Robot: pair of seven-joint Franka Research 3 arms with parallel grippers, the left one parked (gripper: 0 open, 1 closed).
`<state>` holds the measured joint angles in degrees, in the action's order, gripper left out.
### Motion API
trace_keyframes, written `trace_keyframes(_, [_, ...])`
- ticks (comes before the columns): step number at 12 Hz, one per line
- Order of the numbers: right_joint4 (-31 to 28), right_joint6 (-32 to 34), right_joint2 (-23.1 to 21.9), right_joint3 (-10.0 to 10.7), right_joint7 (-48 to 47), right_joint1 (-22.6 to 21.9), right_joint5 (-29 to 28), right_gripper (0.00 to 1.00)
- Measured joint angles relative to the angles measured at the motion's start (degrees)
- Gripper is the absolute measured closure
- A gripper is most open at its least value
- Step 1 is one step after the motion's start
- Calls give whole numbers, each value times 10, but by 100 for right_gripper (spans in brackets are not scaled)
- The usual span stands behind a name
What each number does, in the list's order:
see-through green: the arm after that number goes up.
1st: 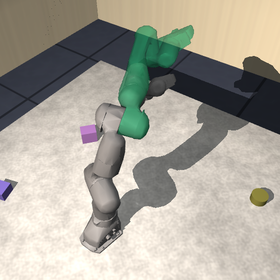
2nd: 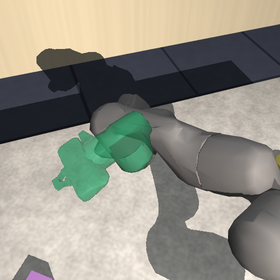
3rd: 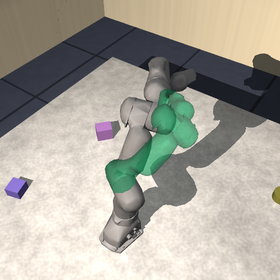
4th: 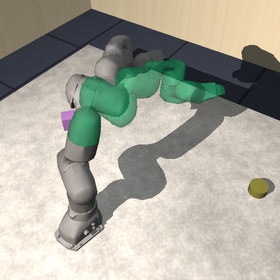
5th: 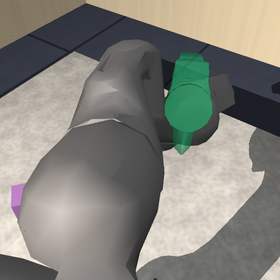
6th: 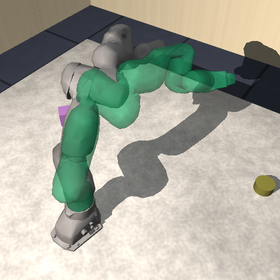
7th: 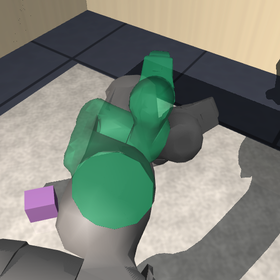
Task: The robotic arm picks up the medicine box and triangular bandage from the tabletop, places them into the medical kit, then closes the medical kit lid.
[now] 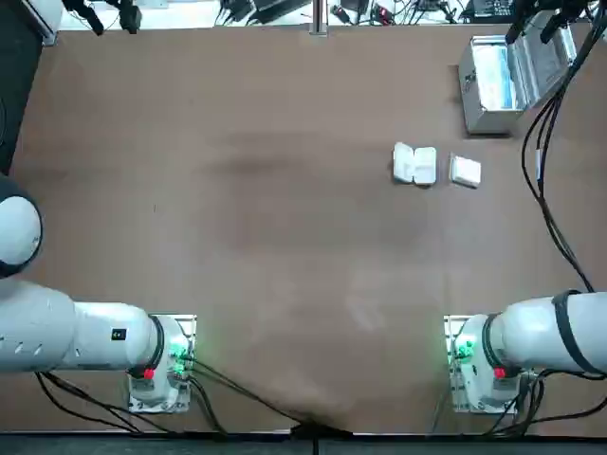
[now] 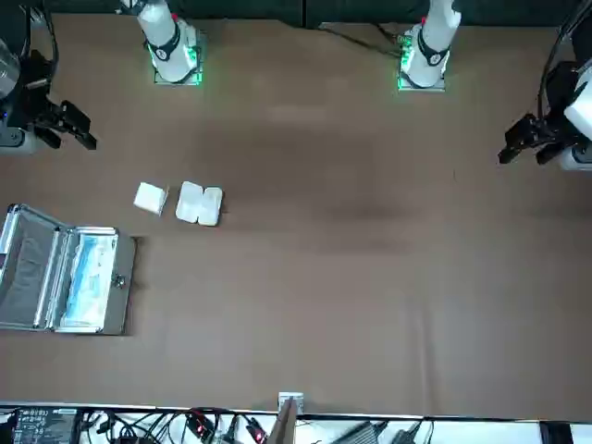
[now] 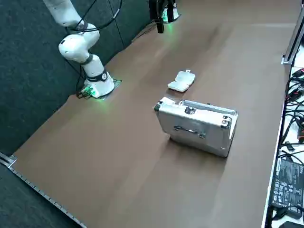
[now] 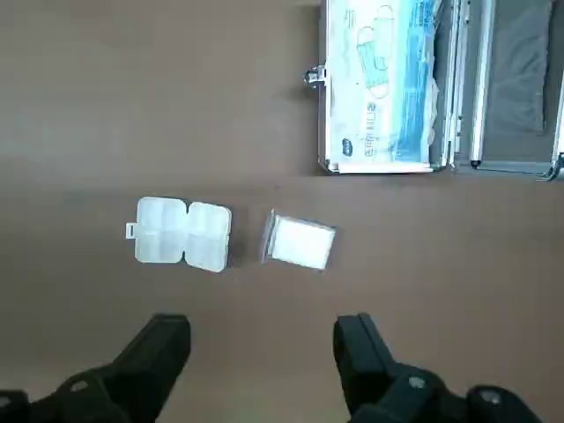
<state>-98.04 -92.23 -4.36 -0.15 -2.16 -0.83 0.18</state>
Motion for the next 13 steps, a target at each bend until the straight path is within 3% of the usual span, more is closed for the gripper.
trace_keyframes(7, [-1,1,12,-8,-1,-7,-4,0])
trace_keyframes(10, [-5,-15,59,-29,-62,-66,5,0])
trace_keyframes(13, [-23,-90,129,-36,-141,-125,18,0])
